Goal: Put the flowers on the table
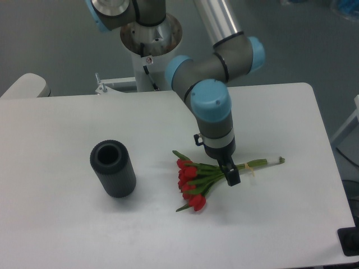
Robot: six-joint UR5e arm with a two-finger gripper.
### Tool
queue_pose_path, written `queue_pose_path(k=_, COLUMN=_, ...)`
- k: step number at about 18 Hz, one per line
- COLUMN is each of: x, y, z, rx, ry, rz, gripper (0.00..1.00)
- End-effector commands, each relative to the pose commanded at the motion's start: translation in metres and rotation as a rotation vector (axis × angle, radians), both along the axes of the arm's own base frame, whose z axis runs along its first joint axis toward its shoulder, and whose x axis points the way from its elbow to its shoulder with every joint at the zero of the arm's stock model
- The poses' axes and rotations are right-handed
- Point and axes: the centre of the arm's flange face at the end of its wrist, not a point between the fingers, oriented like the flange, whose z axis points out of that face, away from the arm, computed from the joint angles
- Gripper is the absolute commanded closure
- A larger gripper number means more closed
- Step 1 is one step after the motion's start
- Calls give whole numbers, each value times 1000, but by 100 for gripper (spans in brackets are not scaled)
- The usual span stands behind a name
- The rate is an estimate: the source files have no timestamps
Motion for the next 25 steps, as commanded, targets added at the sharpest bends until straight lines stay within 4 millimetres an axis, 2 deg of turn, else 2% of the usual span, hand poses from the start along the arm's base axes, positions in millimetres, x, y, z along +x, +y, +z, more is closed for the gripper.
queue_pose_path(k=4, x=-20, y=-3, z=42, rx=107, ry=-87, rz=33, gripper=0)
queue_pose_path(k=7, x=-36, y=-14, z=59, rx=116, ry=-114, rz=61, gripper=0)
queue_pose_path(k=13, x=-53, y=-18, z=84, rx=188, ry=-145, rz=61, gripper=0)
queue_pose_path(k=15, x=-65, y=-26, z=95, rx=186, ry=-158, rz=61, gripper=0)
queue_pose_path(k=20, x=-85, y=-48, z=101, rx=164, ry=-155, rz=-39, gripper=0)
queue_pose_path(k=23, x=-85, y=-49, z=102, rx=157, ry=-149, rz=-84, gripper=0)
queue_pose_path(k=25, x=-81, y=-42, z=101, rx=157, ry=-150, rz=-87, gripper=0)
